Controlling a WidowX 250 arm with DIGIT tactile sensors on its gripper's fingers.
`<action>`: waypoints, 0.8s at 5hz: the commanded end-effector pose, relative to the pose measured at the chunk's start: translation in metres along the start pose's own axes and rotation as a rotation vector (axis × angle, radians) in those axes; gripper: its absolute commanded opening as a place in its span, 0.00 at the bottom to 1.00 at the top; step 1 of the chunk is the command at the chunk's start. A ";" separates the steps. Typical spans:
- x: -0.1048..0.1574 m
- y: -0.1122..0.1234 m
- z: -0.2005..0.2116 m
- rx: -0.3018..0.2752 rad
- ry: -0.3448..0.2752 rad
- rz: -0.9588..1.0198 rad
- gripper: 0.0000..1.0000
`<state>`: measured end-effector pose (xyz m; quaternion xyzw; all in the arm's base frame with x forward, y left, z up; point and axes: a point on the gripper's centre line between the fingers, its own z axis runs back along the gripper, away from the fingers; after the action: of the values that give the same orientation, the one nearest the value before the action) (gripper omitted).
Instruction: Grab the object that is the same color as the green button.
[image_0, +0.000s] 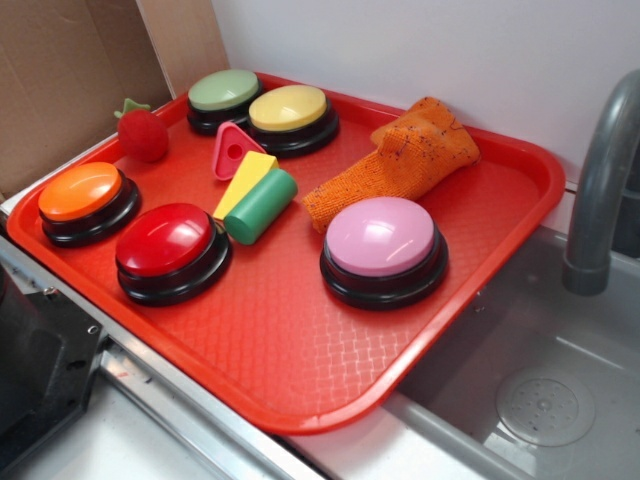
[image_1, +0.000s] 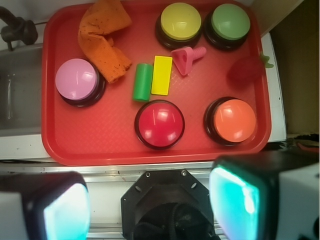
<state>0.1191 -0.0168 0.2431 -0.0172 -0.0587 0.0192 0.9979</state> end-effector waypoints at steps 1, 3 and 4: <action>0.000 0.000 0.000 0.000 0.000 0.000 1.00; 0.044 0.000 -0.051 -0.023 -0.044 0.035 1.00; 0.065 0.002 -0.082 -0.017 -0.044 0.088 1.00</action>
<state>0.1890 -0.0184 0.1594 -0.0257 -0.0580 0.0545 0.9965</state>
